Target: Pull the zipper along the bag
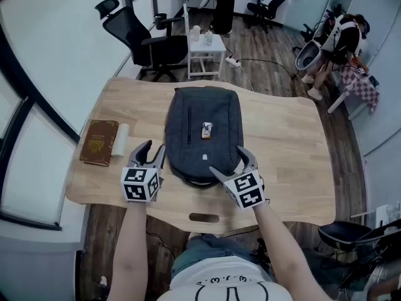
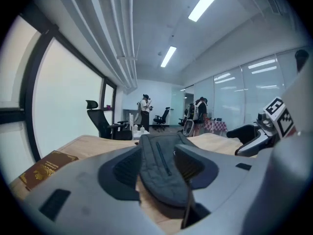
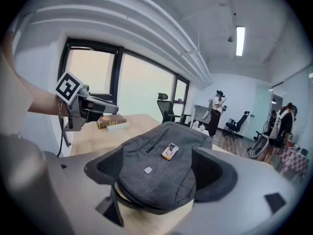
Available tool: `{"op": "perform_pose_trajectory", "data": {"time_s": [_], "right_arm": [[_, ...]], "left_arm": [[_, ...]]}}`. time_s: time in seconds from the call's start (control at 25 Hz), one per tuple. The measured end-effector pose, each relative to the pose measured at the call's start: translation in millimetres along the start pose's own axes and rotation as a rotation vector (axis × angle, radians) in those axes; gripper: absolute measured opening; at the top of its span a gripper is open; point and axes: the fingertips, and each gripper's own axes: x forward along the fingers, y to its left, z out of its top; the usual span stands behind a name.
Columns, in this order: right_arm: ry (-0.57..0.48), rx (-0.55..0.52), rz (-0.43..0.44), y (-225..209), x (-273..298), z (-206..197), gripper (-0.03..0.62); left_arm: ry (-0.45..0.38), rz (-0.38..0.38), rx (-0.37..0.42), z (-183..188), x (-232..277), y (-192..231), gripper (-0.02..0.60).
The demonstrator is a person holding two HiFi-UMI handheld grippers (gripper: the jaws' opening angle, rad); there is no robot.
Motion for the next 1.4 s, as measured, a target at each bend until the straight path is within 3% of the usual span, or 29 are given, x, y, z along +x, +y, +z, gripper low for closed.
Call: {"op": "perform_pose_trajectory", "data": {"time_s": [0.04, 0.08, 0.28, 0.44, 0.48, 0.52, 0.72, 1.12, 1.4], "right_arm": [[-0.018, 0.014, -0.006, -4.6, -8.2, 3.1, 0.469], [-0.033, 0.025, -0.011, -9.3, -15.9, 5.8, 0.469], [-0.104, 0.048, -0.036, -29.7, -53.1, 26.0, 0.468], [-0.224, 0.015, -0.103, -44.3, -92.9, 57.3, 0.449], [-0.259, 0.008, -0.136, -49.1, -104.2, 64.4, 0.292], [-0.294, 0.007, -0.159, -53.1, -114.7, 70.9, 0.05], [-0.405, 0.044, -0.179, -65.2, -142.6, 95.5, 0.052], [-0.453, 0.097, -0.3, -90.3, -177.7, 144.2, 0.052], [-0.523, -0.005, -0.38, -84.3, -210.8, 192.6, 0.052]], "left_arm": [[-0.01, -0.012, -0.008, 4.1, -2.1, -7.1, 0.236], [-0.02, -0.013, -0.006, 8.9, -4.3, -13.4, 0.257], [-0.077, 0.022, 0.04, 37.2, -22.7, -44.0, 0.273], [-0.157, 0.086, 0.061, 61.4, -46.0, -59.7, 0.269], [-0.185, 0.116, 0.068, 68.2, -53.4, -61.3, 0.179], [-0.211, 0.141, 0.075, 75.2, -60.3, -63.3, 0.016], [-0.272, 0.149, 0.114, 102.2, -76.4, -78.2, 0.015], [-0.367, 0.158, 0.194, 174.8, -98.8, -83.6, 0.015], [-0.404, 0.15, 0.2, 212.0, -115.4, -85.4, 0.015]]}}
